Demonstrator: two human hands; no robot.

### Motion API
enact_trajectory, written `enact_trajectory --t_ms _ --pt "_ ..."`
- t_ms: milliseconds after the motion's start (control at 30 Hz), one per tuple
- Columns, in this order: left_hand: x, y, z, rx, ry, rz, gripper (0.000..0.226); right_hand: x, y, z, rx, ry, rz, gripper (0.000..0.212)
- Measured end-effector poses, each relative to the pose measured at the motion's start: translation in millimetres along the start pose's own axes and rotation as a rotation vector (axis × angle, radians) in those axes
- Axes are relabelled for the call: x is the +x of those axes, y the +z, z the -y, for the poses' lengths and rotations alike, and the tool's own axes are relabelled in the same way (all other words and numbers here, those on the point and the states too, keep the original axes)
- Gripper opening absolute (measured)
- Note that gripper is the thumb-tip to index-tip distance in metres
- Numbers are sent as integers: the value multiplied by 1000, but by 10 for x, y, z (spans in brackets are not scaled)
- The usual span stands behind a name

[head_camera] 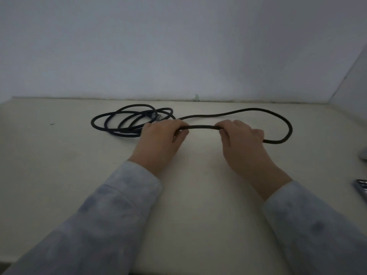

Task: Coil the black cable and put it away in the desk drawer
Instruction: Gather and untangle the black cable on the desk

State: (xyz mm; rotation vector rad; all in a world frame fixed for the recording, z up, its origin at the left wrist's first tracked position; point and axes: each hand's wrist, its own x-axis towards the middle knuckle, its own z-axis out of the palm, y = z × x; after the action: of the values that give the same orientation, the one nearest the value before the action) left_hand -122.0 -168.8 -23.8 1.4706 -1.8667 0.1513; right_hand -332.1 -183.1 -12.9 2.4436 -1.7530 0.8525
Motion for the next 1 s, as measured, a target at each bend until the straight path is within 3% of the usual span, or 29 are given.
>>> enact_trajectory --t_ms 133,267,400,533,733,900,1000 --pt "-7 -60 105 28 -50 -50 24 -1 10 -41 -6 68 -85 26" --pt "14 9 -67 -76 86 -57 30 -31 48 98 105 -87 -38 30" --pt "35 18 -249 -96 212 -135 21 -47 68 150 202 -156 -73 29" --pt "42 -56 -65 -65 77 -182 17 -27 30 51 221 -59 -213 27" --pt "43 -57 53 71 -130 -201 36 -11 11 40 138 0 -207 24" --pt "-1 42 -123 113 -16 -135 37 -76 4 240 98 -217 -158 35" --pt "-4 58 -135 90 -11 -95 36 -79 4 314 128 -260 -241 30"
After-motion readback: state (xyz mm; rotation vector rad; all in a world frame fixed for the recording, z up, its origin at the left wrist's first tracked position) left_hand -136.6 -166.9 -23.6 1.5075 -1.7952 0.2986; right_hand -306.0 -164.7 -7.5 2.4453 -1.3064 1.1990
